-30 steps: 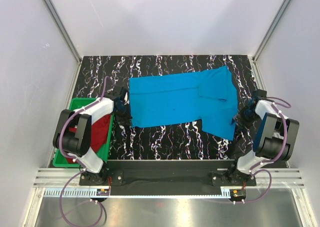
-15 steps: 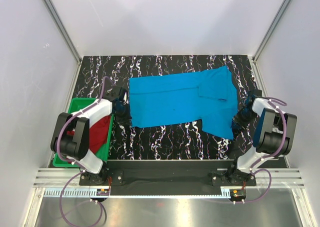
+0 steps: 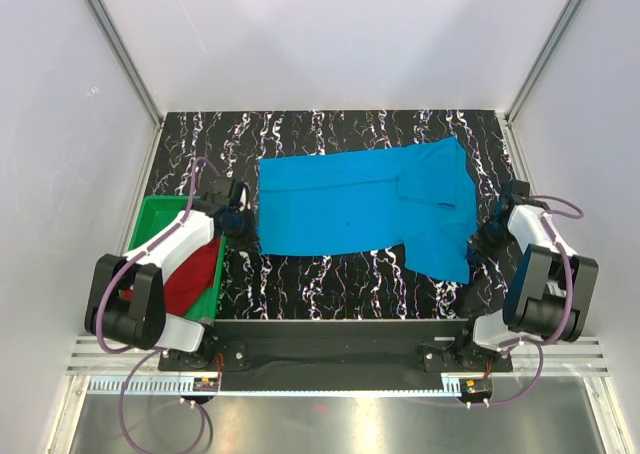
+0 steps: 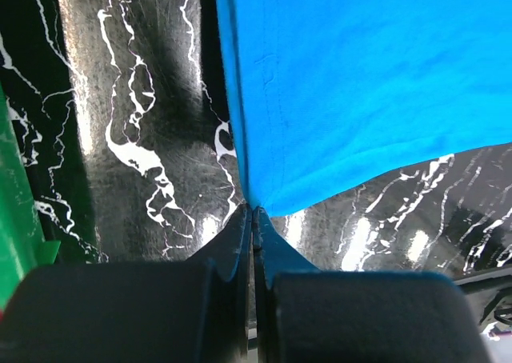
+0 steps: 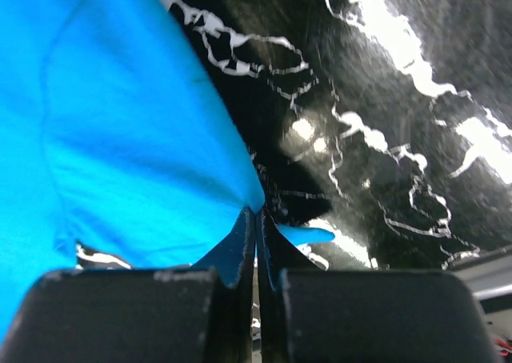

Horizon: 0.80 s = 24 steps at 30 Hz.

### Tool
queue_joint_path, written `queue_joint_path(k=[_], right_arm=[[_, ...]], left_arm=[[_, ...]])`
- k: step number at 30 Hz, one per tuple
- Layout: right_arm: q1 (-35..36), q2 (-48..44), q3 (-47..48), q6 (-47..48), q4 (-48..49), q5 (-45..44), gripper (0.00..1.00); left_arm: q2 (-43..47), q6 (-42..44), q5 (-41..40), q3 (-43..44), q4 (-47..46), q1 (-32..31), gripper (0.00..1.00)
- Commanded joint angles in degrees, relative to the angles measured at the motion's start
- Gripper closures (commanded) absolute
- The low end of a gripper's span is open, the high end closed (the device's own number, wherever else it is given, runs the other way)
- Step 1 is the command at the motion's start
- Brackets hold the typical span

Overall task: Fold and stack the t-shirts
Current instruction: Fold the tshirt

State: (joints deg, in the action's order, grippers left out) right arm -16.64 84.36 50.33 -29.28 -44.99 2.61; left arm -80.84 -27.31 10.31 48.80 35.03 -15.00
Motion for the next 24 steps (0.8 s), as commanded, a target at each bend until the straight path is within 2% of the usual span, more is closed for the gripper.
queue_joint_path(k=[1, 5, 9, 14, 18, 24], right_arm=[[0.3, -5.1, 0.7, 0.2, -4.2, -0.2, 1.0], [0.3, -6.9, 3.1, 1.1, -5.5, 0.2, 1.0], [0.3, -6.1, 8.9, 2.8, -6.1, 1.3, 1.0], [0.3, -1.3, 16.5, 4.6, -6.1, 3.0, 1.0], [0.4, 3.1, 22.7, 5.4, -4.8, 8.4, 1.0], [1.2, 11.9, 31.7, 5.2, -5.0, 11.5, 1.0]], left_arm=[[3.4, -0.8, -0.6, -1.1, 0.8, -0.2, 1.0], [4.2, -0.6, -1.2, -0.5, 1.7, -0.4, 1.0], [1.5, -0.1, -1.7, 4.3, 2.9, -0.3, 1.0], [-3.4, 0.9, -3.4, 11.6, 4.3, -0.1, 1.0], [-9.1, 1.1, -3.5, 18.0, 5.5, 1.0, 1.0], [-15.6, 0.8, -3.2, 22.7, 5.6, 2.8, 1.0]])
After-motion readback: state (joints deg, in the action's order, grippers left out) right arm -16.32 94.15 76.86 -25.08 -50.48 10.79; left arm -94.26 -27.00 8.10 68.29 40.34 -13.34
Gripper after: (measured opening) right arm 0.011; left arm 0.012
